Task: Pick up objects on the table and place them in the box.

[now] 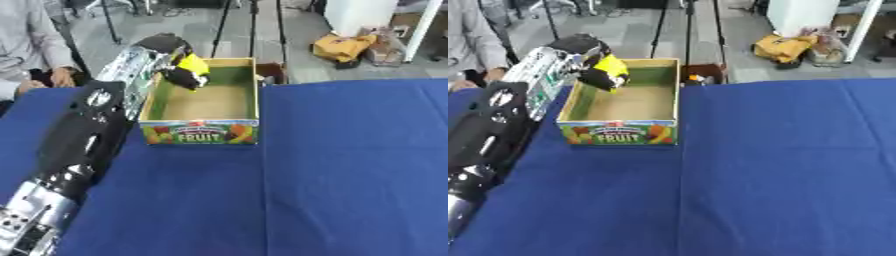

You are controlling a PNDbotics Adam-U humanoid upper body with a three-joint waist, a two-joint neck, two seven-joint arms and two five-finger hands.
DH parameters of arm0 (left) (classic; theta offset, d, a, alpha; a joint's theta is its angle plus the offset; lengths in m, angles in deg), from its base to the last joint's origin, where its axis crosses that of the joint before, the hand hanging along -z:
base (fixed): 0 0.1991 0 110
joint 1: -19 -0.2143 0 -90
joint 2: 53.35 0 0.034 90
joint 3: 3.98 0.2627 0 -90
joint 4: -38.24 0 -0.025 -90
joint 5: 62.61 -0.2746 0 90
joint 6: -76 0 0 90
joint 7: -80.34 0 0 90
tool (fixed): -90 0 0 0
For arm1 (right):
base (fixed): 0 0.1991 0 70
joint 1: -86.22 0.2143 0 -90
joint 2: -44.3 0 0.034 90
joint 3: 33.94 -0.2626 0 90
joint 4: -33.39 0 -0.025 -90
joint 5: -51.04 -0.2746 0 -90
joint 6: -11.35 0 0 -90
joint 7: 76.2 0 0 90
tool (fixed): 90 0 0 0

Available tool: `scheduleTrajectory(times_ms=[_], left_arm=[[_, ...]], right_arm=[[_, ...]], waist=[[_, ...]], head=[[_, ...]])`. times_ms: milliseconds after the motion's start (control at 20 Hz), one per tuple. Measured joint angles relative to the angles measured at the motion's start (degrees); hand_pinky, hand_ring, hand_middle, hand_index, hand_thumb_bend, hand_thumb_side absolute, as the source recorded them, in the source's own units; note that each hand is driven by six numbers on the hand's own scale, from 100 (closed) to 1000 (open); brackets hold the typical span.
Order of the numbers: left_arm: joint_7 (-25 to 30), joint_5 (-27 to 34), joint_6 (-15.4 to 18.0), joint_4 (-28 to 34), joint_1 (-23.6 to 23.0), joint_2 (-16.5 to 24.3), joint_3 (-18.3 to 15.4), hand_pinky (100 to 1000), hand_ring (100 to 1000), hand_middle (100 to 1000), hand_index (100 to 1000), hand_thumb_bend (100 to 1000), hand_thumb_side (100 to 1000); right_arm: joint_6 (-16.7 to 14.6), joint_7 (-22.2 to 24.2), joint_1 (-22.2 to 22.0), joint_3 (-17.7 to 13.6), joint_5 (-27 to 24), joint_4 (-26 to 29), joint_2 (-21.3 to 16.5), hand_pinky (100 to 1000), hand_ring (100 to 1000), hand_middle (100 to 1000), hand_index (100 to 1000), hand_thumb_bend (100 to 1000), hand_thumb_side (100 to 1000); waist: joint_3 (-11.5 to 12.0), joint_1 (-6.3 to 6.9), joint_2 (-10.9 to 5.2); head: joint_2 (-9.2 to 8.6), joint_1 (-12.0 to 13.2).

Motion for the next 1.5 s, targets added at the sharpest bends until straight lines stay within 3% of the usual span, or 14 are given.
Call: scheduleTrajectory(times_ms=[500, 1050, 1300, 1400, 1500], left_arm=[[-2.69, 2.23, -1.37, -3.13, -0.91, -0.72, -0.45, 275, 358, 335, 531, 100, 617], [-2.74, 3.86, -1.78, -4.96, -1.44, -0.97, -0.99, 372, 445, 418, 661, 100, 622], [-1.10, 3.41, -2.15, -5.67, -1.49, -1.00, -1.00, 465, 532, 510, 788, 102, 631], [0.04, 2.99, -2.23, -5.86, -1.50, -1.00, -1.01, 523, 599, 570, 833, 158, 638], [1.35, 2.81, -2.12, -5.98, -1.50, -1.01, -1.18, 616, 709, 690, 920, 242, 655]], right_arm=[[0.04, -0.19, 0.16, -0.01, -0.05, 0.00, 0.01, 771, 858, 735, 865, 100, 983], [0.12, -0.56, 0.19, -0.01, -0.08, 0.00, 0.14, 771, 858, 734, 865, 100, 985], [0.11, -0.59, 0.21, -0.01, -0.11, 0.00, 0.16, 770, 857, 734, 865, 100, 987], [0.11, -0.60, 0.21, -0.01, -0.12, 0.00, 0.16, 770, 857, 734, 866, 100, 987], [0.10, -0.61, 0.21, -0.01, -0.12, 0.00, 0.17, 770, 857, 734, 865, 100, 988]], waist=[[-0.57, 0.00, 0.79], [-1.03, 0.14, 1.21], [-1.36, 0.21, 1.42], [-1.43, 0.24, 1.42], [-1.50, 0.28, 1.42]], head=[[-0.47, 0.30], [-0.96, 0.84], [-1.03, 1.06], [-1.09, 1.09], [-1.22, 1.14]])
